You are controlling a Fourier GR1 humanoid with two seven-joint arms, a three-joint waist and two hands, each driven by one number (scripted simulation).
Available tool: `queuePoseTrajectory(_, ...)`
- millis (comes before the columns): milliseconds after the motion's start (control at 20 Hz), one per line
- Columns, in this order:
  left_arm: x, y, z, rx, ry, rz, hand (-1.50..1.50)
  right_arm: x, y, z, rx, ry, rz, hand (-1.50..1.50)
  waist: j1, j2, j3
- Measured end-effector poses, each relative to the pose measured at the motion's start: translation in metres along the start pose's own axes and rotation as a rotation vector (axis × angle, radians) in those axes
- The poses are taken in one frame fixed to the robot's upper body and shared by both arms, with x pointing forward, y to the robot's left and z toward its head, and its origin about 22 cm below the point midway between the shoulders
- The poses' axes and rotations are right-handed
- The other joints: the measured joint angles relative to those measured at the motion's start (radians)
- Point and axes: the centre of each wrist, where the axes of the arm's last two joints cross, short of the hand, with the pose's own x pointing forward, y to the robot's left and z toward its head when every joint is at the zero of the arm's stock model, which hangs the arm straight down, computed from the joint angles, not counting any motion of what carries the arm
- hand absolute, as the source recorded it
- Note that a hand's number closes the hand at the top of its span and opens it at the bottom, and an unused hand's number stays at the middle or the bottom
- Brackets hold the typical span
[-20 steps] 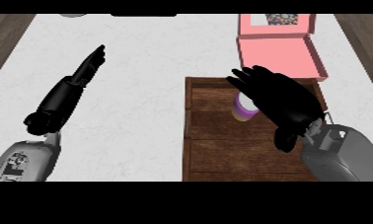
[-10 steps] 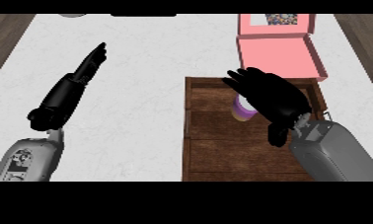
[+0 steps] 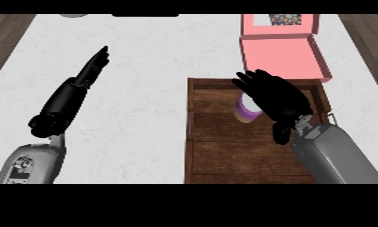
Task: Pick the can from the tray and place it in the cardboard box
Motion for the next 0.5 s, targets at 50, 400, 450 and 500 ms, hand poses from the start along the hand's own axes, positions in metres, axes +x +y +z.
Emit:
queuePoseTrajectory(50, 0.000, -0.001, 0.000, -0.001, 0.004, -0.001, 0.00, 0.000, 0.000, -0.003, 0.009, -0.002, -0.002, -1.50, 0.000, 0.000, 0.000)
queuePoseTrajectory(400, -0.001, 0.009, -0.004, 0.001, -0.001, -0.005, 0.00, -0.006, 0.015, -0.018, -0.006, -0.080, 0.016, 1.50, 0.003, -0.001, -0.001)
queuePoseTrajectory(450, -0.001, 0.007, -0.004, 0.001, 0.000, -0.003, 0.00, -0.003, 0.018, -0.016, -0.030, -0.097, 0.025, 1.50, 0.002, -0.002, -0.001)
queuePoseTrajectory(500, -0.002, 0.007, -0.004, 0.001, -0.002, -0.003, 0.00, -0.004, 0.020, -0.017, -0.051, -0.114, 0.034, 1.50, 0.002, -0.004, -0.002)
